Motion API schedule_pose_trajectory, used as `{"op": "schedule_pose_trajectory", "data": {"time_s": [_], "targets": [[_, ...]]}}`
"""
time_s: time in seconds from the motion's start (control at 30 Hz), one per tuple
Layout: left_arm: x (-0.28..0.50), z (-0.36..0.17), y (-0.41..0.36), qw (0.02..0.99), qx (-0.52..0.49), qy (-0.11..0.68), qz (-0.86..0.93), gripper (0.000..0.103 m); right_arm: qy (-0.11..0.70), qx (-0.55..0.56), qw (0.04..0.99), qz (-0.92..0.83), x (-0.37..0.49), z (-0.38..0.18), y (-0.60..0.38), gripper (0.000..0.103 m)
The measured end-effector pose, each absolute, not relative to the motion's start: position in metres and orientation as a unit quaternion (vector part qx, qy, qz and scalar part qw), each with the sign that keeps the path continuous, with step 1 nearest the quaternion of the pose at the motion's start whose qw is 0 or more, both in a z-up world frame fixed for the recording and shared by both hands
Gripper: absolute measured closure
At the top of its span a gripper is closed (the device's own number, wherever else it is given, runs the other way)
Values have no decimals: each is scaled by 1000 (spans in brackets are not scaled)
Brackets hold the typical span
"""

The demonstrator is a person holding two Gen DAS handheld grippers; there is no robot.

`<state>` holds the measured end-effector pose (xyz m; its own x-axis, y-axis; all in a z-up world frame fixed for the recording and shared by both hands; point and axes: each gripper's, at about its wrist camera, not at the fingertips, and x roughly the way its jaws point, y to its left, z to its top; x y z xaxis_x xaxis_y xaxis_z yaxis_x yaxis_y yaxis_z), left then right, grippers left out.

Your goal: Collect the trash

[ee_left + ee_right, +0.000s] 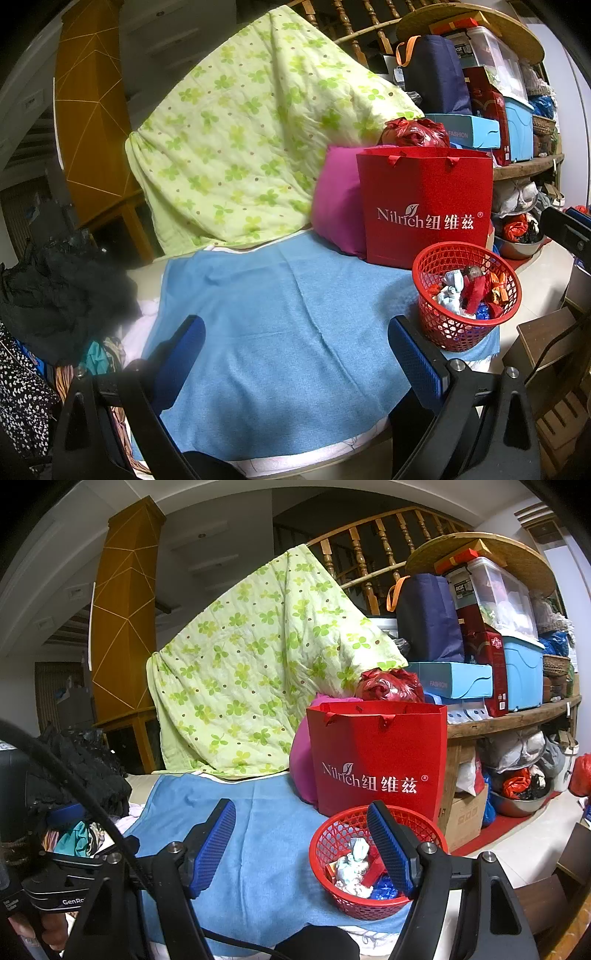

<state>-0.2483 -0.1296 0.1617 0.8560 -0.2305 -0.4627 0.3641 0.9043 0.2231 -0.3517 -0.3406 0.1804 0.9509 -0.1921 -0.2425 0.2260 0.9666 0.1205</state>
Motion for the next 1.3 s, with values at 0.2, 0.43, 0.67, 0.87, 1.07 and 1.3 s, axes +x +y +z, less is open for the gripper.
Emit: {"op": "schedule_pose_trajectory", "data": {"time_s": [0.2, 0.43, 0.67, 0.87, 1.07, 1.3], "targets": [[-246, 162, -124, 950, 154, 219, -159, 4, 115, 74, 985, -106, -352, 179, -342, 26], [-246, 160, -125, 951, 156, 217, -157, 4, 115, 74, 985, -107, -352, 180, -342, 26], [-246, 160, -124, 950, 154, 219, -158, 4, 114, 75, 985, -107, -352, 180, -343, 26], [-246, 160, -124, 951, 156, 218, -157, 4, 113, 74, 985, -108, -351, 181, -344, 26], [-245, 159, -124, 950, 156, 218, -157, 4, 112, 74, 985, -111, -352, 185, -345, 26], [-246, 158, -124, 950, 156, 218, -157, 4, 112, 76, 984, -113, -352, 187, -346, 26]]}}
